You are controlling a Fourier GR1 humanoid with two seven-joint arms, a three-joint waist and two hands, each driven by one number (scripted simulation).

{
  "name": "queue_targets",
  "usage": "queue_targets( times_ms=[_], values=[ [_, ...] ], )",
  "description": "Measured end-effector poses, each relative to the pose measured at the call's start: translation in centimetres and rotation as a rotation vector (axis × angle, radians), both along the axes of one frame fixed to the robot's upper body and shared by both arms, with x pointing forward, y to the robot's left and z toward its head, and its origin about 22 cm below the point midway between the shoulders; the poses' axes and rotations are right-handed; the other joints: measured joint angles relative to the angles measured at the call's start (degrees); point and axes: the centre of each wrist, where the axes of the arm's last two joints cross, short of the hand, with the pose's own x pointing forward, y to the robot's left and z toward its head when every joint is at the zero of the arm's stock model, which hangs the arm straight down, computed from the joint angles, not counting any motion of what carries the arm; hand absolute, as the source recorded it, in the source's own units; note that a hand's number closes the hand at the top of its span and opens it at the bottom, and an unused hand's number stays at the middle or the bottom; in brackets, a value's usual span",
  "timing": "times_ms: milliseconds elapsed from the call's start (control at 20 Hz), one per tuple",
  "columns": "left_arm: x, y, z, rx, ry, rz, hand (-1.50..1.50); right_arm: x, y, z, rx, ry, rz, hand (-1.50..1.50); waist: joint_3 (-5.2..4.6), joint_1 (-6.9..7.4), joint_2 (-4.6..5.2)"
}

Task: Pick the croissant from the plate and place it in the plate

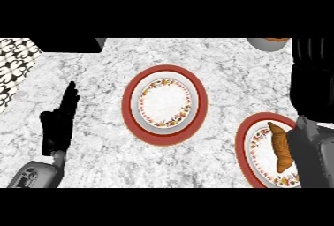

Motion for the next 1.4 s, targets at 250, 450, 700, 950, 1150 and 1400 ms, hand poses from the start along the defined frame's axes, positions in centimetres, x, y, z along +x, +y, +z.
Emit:
queue_targets(
  times_ms=[250, 450, 700, 950, 1150, 1400],
  values=[
    [-1.2, 3.1, 0.7, 0.128, -0.035, -0.01, 0.0, -1.4, -2.4, -1.7, 0.093, 0.125, -0.029, -1.5, -0.58, -1.3, 0.96],
    [-2.9, 5.0, -0.1, 0.208, -0.022, -0.04, 0.0, -3.3, -7.0, -4.8, -0.023, 0.24, -0.32, -1.5, -0.9, -2.46, 1.33],
    [-4.6, 6.4, -1.2, 0.234, -0.009, -0.065, 0.0, -7.5, -6.0, -8.9, -0.013, 0.155, -0.588, -1.5, -0.84, -2.72, 1.23],
    [-5.2, 6.9, -1.5, 0.241, -0.01, -0.08, 0.0, -13.1, -4.2, -10.3, -0.014, 0.115, -0.65, -1.5, -0.84, -2.46, 1.34],
    [-5.6, 7.3, -1.7, 0.243, -0.014, -0.084, 0.0, -16.5, -4.7, -10.6, -0.134, 0.212, -0.607, -1.5, -0.88, -2.23, 1.41],
    [-5.6, 7.3, -1.8, 0.24, -0.019, -0.097, 0.0, -18.8, -6.8, -9.5, -0.372, 0.404, -0.594, -1.5, -0.99, -1.86, 1.62]
  ],
)
